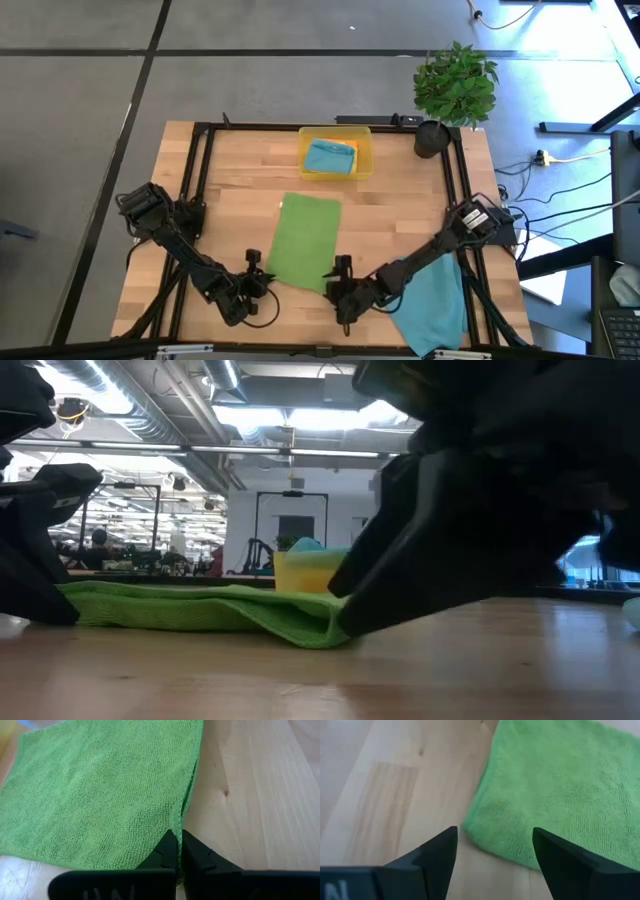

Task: Fold microfiber towels
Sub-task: Fold the green microfiber cloth

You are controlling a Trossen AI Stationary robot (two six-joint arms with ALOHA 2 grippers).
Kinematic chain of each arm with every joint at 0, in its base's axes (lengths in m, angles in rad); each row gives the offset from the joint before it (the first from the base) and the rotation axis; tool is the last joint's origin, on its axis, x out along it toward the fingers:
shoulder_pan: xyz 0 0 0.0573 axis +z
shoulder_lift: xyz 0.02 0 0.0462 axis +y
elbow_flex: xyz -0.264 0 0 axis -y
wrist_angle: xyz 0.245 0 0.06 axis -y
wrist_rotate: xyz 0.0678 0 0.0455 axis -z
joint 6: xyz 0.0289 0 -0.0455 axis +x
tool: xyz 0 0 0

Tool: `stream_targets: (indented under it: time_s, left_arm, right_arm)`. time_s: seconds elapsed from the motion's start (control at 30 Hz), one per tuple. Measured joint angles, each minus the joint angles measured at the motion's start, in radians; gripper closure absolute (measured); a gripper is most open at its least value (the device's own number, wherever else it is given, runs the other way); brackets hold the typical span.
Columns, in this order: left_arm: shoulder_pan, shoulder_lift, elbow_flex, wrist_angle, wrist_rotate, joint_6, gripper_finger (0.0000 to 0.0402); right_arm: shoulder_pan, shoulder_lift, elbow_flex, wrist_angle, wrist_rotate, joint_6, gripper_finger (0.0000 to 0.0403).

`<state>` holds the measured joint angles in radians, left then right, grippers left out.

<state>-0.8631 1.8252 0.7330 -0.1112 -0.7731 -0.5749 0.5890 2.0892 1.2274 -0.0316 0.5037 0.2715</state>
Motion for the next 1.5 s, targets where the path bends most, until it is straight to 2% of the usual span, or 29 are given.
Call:
stream_targets:
  time_s: [0.2,0.37,0.57,0.83,1.07,1.23,1.5]
  left_arm:
    - [0.000,-0.015,0.000,0.001,0.011,0.000,0.0402]
    - [0.003,-0.086,-0.006,-0.017,0.069,-0.001,0.0401]
    - [0.037,-0.139,-0.003,-0.021,0.071,0.002,0.0401]
    - [0.164,-0.149,-0.003,-0.013,0.245,0.030,0.0401]
    - [0.192,-0.237,-0.002,-0.012,0.251,0.107,0.0401]
    - [0.195,-0.333,-0.001,-0.024,0.250,0.140,0.0401]
    - [0.261,-0.458,0.000,-0.116,0.270,0.142,0.0401]
  right_arm:
    - [0.019,0.000,0.000,-0.012,0.000,-0.016,0.0145]
    - [0.018,0.017,0.000,-0.011,0.003,-0.011,0.0145]
    - [0.018,0.025,0.001,0.006,0.027,-0.020,0.0145]
    - [0.016,0.029,0.028,0.046,0.067,-0.043,0.0158]
    - [0.018,0.029,0.143,-0.006,0.080,-0.068,0.0160]
    - [0.017,0.028,0.203,-0.046,0.130,-0.069,0.0160]
    - [0.013,0.028,0.238,0.011,0.176,-0.004,0.0160]
